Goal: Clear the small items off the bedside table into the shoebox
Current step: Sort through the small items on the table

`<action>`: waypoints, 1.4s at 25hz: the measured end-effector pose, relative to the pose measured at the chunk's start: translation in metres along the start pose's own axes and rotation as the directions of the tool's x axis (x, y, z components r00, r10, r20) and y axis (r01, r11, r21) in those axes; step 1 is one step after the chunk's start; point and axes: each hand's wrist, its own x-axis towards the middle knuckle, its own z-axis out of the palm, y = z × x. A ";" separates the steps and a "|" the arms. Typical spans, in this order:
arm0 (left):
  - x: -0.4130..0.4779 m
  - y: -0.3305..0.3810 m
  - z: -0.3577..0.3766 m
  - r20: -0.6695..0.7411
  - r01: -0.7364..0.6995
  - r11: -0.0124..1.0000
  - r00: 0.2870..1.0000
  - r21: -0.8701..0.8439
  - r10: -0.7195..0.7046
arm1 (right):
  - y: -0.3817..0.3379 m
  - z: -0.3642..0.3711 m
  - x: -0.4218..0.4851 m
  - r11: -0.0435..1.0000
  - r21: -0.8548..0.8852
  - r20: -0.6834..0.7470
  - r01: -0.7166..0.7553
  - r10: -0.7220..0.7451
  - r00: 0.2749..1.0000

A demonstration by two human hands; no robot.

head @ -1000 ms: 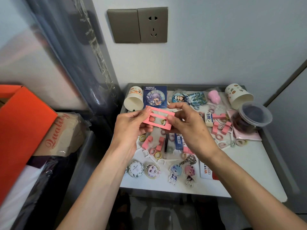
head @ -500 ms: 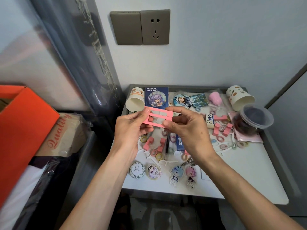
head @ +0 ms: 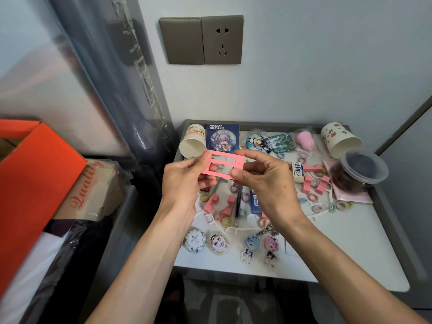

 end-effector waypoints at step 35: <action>-0.135 0.147 -0.319 -0.602 -0.180 0.983 0.788 -0.027 0.128 | -0.154 0.344 -0.053 0.228 -0.240 0.940 0.944 -0.188 0.285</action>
